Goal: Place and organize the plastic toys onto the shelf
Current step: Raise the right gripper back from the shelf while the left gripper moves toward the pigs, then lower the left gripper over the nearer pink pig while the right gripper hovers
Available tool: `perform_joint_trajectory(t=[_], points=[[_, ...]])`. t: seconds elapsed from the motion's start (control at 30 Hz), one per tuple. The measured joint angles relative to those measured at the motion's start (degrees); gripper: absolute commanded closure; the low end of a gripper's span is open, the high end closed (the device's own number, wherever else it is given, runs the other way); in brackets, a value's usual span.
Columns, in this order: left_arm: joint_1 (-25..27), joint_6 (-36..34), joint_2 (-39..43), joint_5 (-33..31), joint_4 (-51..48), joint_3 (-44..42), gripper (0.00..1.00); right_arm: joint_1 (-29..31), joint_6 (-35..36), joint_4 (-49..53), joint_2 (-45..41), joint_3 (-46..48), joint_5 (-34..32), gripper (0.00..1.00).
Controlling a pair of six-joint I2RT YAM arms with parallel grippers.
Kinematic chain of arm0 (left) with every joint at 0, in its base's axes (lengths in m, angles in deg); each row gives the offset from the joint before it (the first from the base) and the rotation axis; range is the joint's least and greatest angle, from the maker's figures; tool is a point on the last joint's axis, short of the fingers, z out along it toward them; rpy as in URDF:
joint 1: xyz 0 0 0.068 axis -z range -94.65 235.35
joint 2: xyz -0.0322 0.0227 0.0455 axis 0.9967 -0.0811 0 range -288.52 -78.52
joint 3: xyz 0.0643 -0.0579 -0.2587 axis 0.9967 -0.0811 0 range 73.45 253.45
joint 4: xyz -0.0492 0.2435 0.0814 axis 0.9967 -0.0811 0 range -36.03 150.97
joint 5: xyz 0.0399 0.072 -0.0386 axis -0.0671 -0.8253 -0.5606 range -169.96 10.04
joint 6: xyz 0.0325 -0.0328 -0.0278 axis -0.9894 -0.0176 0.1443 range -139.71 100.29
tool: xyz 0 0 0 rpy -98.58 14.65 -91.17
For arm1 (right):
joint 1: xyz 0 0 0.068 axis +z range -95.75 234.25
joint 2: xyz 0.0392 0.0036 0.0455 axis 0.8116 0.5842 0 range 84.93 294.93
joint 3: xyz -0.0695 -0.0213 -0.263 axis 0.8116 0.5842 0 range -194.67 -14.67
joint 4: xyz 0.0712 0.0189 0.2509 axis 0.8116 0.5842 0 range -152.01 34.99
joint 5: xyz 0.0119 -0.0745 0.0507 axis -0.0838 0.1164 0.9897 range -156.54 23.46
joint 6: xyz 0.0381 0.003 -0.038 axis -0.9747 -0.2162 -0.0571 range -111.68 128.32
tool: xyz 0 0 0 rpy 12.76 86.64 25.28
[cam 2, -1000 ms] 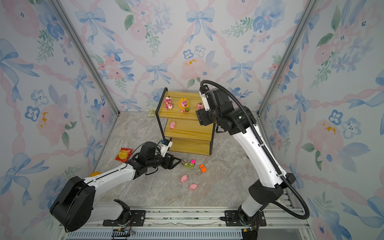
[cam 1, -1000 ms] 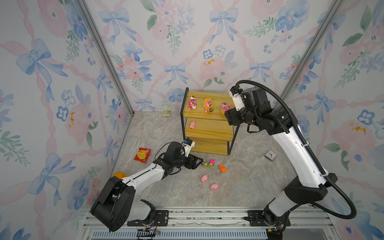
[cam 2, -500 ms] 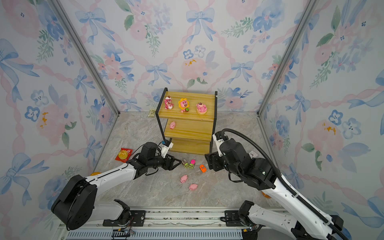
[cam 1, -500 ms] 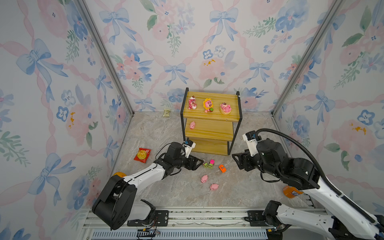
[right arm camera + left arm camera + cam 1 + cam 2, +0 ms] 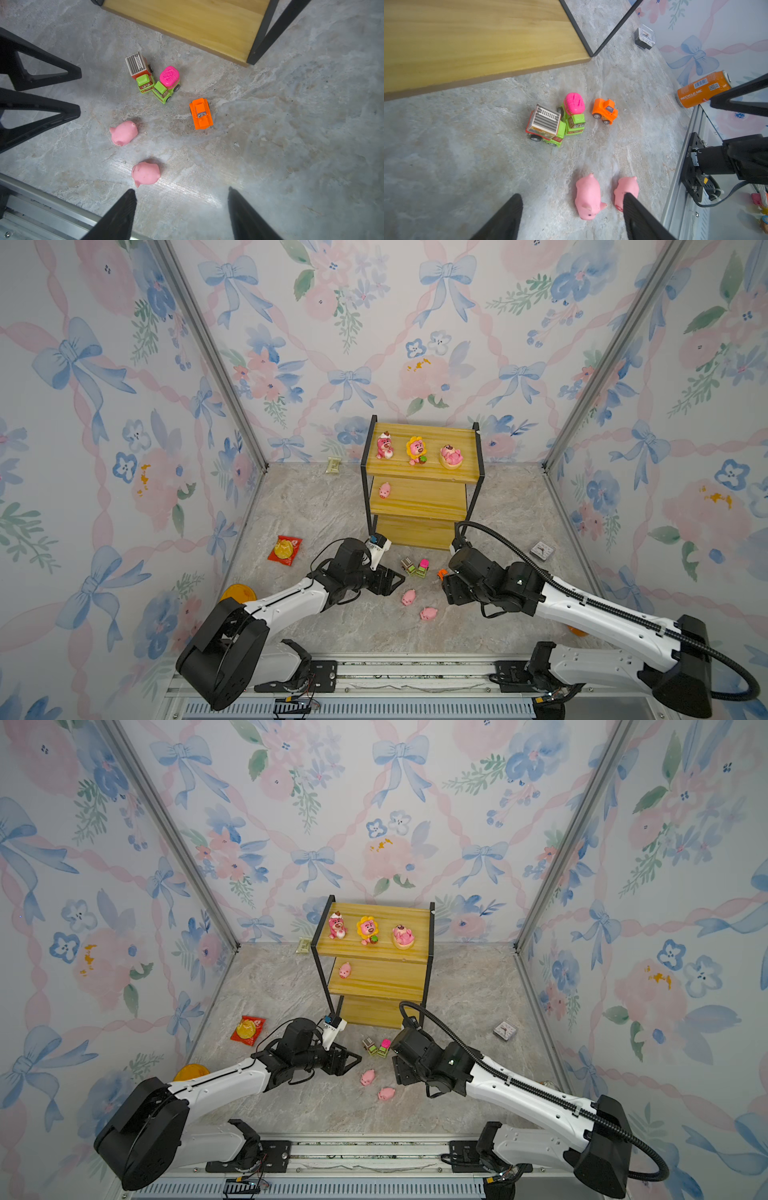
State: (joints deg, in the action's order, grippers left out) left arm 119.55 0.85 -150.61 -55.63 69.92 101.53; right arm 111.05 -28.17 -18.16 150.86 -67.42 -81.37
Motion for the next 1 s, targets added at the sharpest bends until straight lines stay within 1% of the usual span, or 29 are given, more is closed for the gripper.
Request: perform_joint_trajectory(t=[0.17,0.3,0.53,0.6,0.7,0.83,1.0], points=[[4.7,2.4,3.5,-2.7,0.0,-3.0,0.23,-1.0,-0.3,-1.0,-1.4,2.5,0.2,0.27],[10.4,4.6,5.6,-6.4,0.0,-5.9,0.23,-4.2,-0.7,-1.3,-4.5,5.0,0.7,0.27],[19.5,5.6,7.5,-17.0,1.2,-9.8,0.25,-10.3,-0.5,-2.2,-10.0,7.3,2.5,0.27],[20.9,5.4,7.2,-19.3,2.5,-10.3,0.26,-11.3,-0.4,-2.6,-10.7,7.3,3.0,0.27],[21.4,5.1,4.5,-21.9,4.8,-10.3,0.27,-12.7,0.5,-3.0,-10.9,7.3,3.8,0.27],[21.8,4.6,-2.1,-24.4,6.3,-8.9,0.28,-14.7,1.6,-3.3,-10.9,7.3,4.7,0.27],[22.6,3.7,-8.9,-25.6,8.7,-4.4,0.31,-17.7,2.7,-3.8,-11.1,7.9,6.4,0.27]])
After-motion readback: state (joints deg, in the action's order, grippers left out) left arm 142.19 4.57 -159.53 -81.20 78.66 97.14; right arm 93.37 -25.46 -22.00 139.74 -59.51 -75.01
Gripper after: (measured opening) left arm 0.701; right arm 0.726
